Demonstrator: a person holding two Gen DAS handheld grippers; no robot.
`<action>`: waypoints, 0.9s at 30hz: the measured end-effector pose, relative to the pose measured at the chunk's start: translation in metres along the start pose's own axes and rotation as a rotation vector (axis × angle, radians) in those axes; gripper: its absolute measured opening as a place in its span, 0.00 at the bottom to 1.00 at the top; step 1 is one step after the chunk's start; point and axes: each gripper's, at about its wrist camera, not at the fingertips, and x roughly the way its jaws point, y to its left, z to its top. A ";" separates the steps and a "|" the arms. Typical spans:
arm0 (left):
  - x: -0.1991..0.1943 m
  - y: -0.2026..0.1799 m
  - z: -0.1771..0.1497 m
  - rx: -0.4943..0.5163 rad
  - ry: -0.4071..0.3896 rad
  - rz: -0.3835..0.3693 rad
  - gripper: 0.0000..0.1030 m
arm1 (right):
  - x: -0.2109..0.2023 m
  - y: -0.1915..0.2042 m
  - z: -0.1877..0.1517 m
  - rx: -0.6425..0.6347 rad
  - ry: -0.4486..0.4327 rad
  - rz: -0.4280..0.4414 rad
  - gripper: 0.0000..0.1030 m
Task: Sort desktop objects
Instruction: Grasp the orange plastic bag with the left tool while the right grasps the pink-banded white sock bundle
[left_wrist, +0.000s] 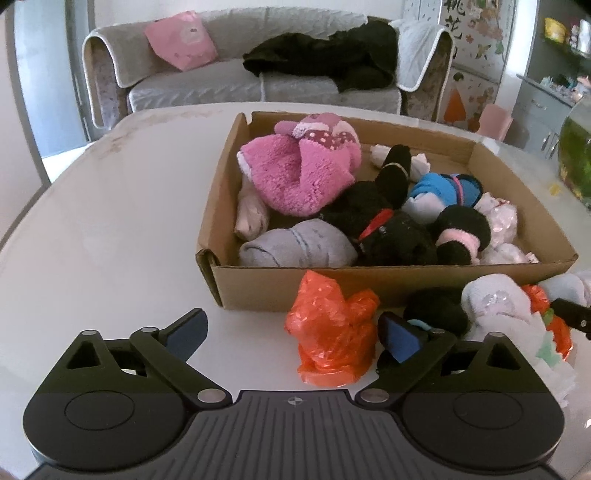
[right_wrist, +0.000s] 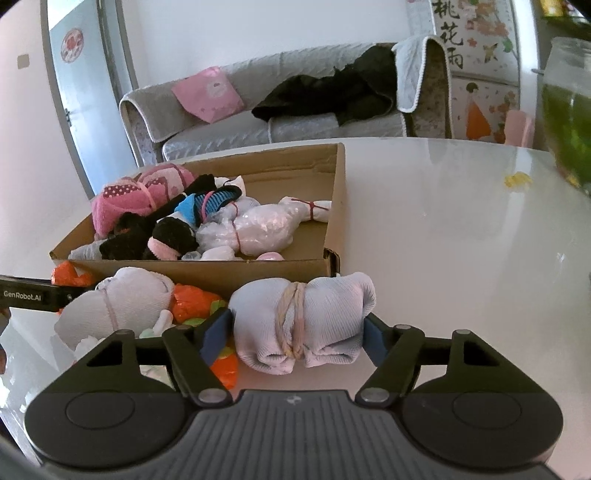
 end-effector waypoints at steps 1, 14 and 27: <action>0.000 0.000 0.000 -0.004 -0.004 -0.017 0.89 | -0.001 0.000 0.000 0.004 -0.004 0.000 0.65; -0.003 -0.004 -0.002 0.010 -0.008 -0.088 0.55 | -0.002 -0.002 -0.002 0.010 -0.015 0.008 0.62; -0.018 -0.002 -0.006 0.024 0.011 -0.073 0.54 | -0.008 -0.001 -0.001 0.007 -0.031 0.010 0.59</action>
